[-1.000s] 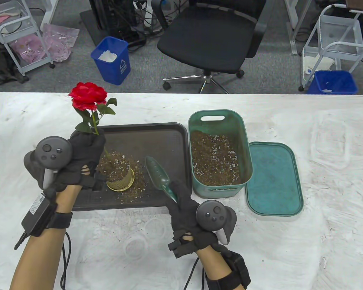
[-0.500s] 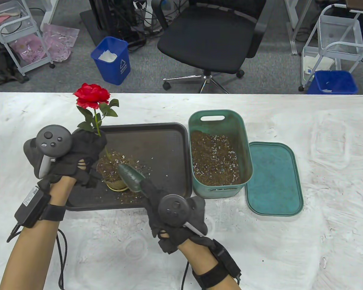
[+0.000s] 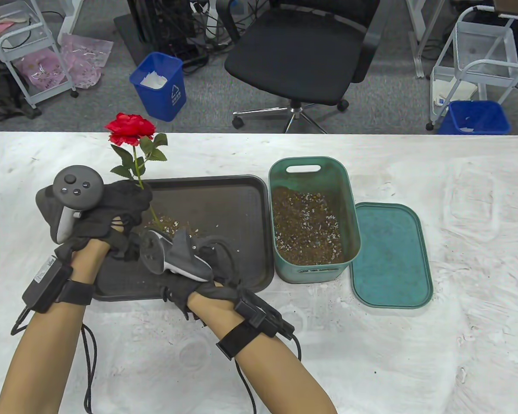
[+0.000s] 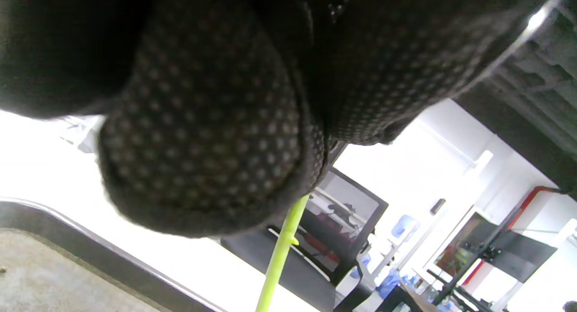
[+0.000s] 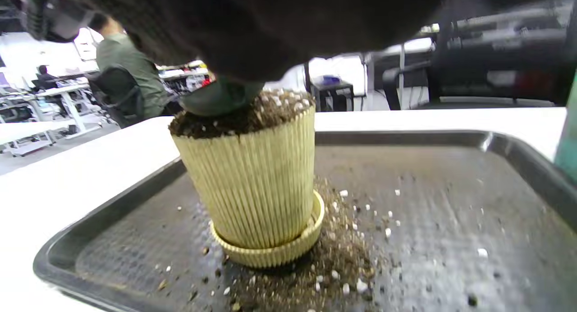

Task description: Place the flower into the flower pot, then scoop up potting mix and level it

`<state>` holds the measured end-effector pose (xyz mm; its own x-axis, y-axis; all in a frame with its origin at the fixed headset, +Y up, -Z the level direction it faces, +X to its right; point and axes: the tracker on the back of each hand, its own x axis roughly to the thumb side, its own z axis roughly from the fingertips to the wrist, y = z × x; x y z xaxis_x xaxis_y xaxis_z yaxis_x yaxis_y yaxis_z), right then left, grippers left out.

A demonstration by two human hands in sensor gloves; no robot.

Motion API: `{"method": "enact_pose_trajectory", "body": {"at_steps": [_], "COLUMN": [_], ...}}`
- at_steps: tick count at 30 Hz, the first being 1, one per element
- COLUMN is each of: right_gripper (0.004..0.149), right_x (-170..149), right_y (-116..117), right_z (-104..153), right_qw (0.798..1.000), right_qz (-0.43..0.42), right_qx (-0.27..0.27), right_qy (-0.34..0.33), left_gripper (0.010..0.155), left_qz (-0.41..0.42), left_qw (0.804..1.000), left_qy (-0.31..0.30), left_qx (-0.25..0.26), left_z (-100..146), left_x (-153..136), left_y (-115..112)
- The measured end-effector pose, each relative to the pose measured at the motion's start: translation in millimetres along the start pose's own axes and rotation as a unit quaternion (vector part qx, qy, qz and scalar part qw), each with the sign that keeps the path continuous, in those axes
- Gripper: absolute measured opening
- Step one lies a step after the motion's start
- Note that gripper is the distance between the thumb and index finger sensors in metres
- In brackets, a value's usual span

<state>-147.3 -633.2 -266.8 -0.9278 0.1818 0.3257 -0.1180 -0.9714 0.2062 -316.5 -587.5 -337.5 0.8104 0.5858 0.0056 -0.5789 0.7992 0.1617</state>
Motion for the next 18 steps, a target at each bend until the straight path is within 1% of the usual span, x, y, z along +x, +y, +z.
{"method": "enact_pose_trajectory", "body": {"at_steps": [1, 3, 5, 6, 8, 9, 10, 11, 12, 13, 16, 18], "right_gripper": [0.045, 0.045, 0.045, 0.046, 0.048, 0.048, 0.048, 0.048, 0.048, 0.048, 0.048, 0.048], "right_x": [0, 1, 2, 1, -2, -4, -6, -8, -9, -9, -5, -2], "right_y": [0, 5, 4, 5, 6, 3, 0, -2, -5, -8, -5, 2], "right_z": [-2, -4, -3, -3, 3, 8, 12, 16, 21, 24, 24, 23], "right_qw": [1.0, 1.0, 1.0, 1.0, 1.0, 0.999, 0.997, 0.996, 0.995, 0.993, 0.995, 0.996], "right_qz": [0.007, 0.002, 0.019, 0.013, 0.003, 0.0, -0.01, -0.023, -0.044, -0.046, -0.021, 0.0], "right_qx": [-0.001, 0.018, 0.012, 0.021, -0.006, -0.04, -0.061, -0.062, -0.076, -0.089, -0.076, -0.065], "right_qy": [-0.002, 0.005, 0.002, 0.003, -0.01, -0.026, -0.044, -0.052, -0.052, -0.057, -0.063, -0.065], "left_gripper": [0.042, 0.042, 0.042, 0.042, 0.042, 0.042, 0.042, 0.042, 0.042, 0.042, 0.042, 0.042], "left_qz": [0.001, 0.0, 0.002, 0.006, 0.01, 0.013, 0.015, 0.014, 0.012, 0.012, 0.007, 0.003], "left_qw": [1.0, 1.0, 1.0, 1.0, 1.0, 1.0, 1.0, 1.0, 1.0, 1.0, 1.0, 1.0], "left_qy": [0.0, 0.0, 0.001, 0.004, 0.007, 0.009, 0.01, 0.011, 0.012, 0.013, 0.013, 0.011], "left_qx": [0.001, 0.002, 0.002, 0.003, 0.001, 0.0, 0.0, 0.0, 0.001, 0.002, 0.003, 0.004], "left_z": [0, -1, -1, -2, -2, -2, -3, -2, -2, -1, 0, 1], "left_x": [0, 0, -1, -2, -3, -3, -3, -3, -3, -2, 1, 3], "left_y": [0, 0, 0, 0, 0, 0, 0, 0, 0, 0, 0, 0]}}
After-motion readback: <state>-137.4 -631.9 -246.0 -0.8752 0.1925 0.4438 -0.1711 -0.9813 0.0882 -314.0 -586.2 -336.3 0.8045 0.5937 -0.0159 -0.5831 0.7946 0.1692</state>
